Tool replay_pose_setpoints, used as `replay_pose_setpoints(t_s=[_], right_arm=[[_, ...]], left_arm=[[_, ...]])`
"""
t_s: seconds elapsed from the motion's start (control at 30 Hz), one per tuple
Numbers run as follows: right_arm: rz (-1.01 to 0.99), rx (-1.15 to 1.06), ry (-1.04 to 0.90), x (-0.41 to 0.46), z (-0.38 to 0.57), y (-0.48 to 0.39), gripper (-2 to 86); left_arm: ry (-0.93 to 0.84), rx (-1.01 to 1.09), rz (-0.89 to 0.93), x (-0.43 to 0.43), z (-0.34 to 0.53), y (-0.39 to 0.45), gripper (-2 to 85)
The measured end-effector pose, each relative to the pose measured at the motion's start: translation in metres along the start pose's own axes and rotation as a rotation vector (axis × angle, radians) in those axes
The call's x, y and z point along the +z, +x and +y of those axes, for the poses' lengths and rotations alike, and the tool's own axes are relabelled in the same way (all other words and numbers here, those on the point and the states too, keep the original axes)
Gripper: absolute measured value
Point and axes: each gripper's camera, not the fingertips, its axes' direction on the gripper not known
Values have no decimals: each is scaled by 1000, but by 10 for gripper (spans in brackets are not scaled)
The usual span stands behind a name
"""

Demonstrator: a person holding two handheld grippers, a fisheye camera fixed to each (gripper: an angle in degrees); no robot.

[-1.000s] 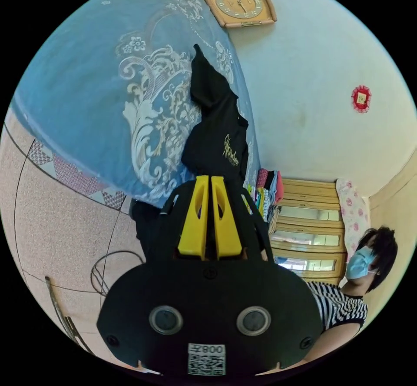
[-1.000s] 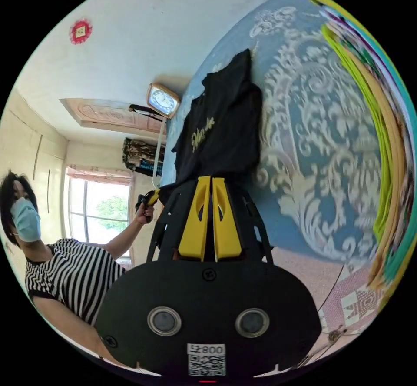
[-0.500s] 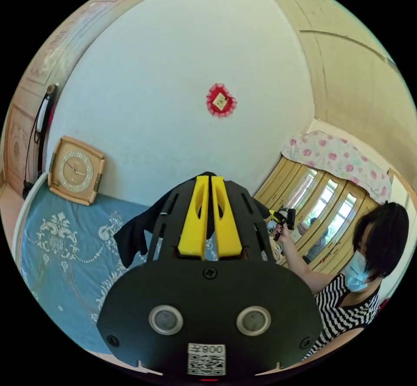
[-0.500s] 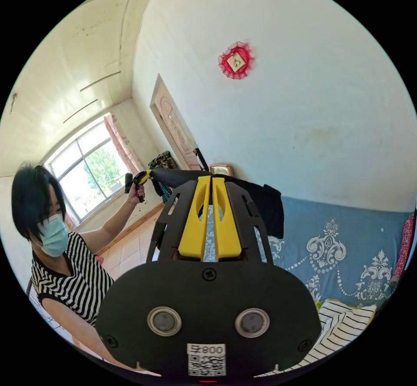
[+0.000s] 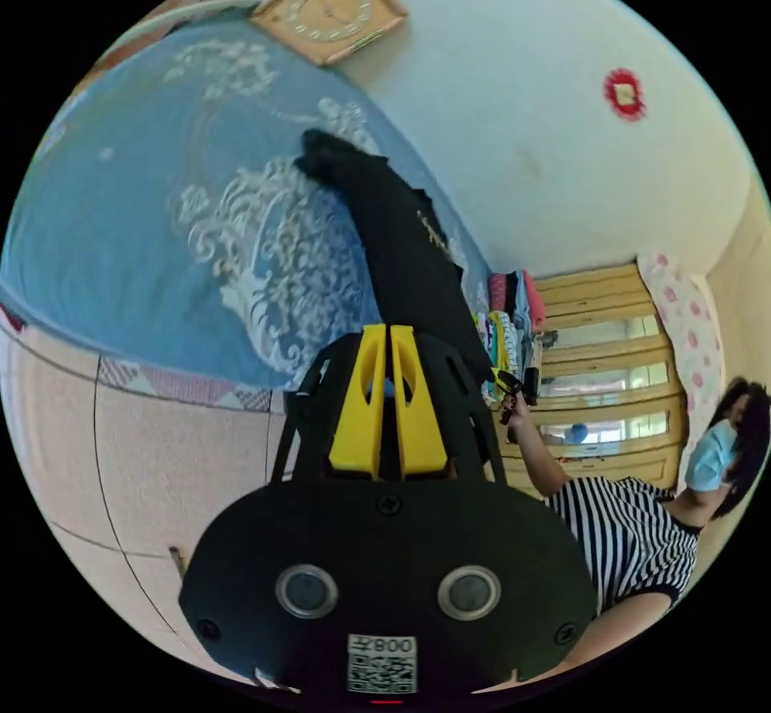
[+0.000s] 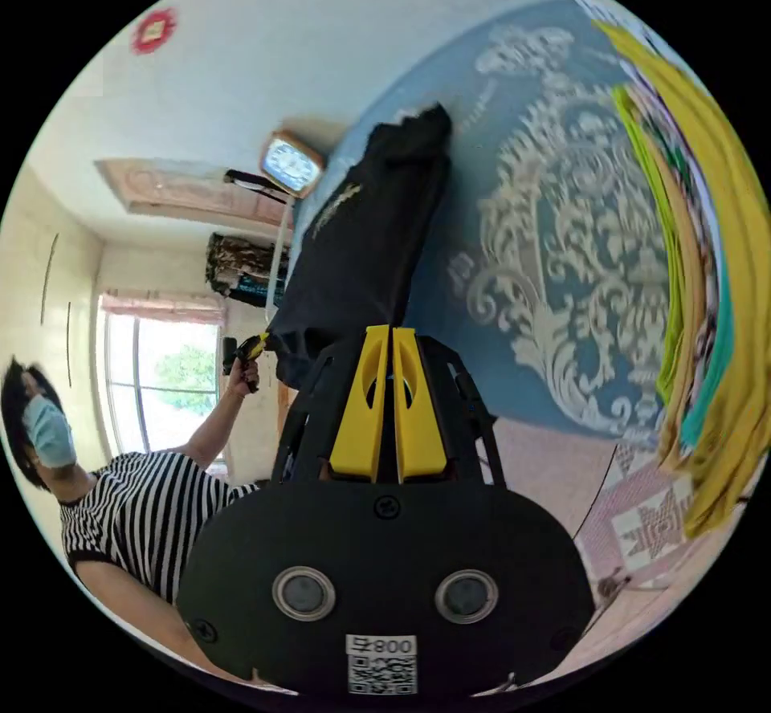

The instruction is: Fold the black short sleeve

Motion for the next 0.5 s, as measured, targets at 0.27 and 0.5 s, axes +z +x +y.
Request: replay_pose_setpoints(t_s=[0.27, 0.5], right_arm=[[97, 103, -146, 58, 20, 28, 4], [165, 154, -177, 93, 19, 31, 12]], left_arm=[[-84, -166, -34, 82, 12, -48, 12], [-121, -199, -150, 132, -5, -59, 36]])
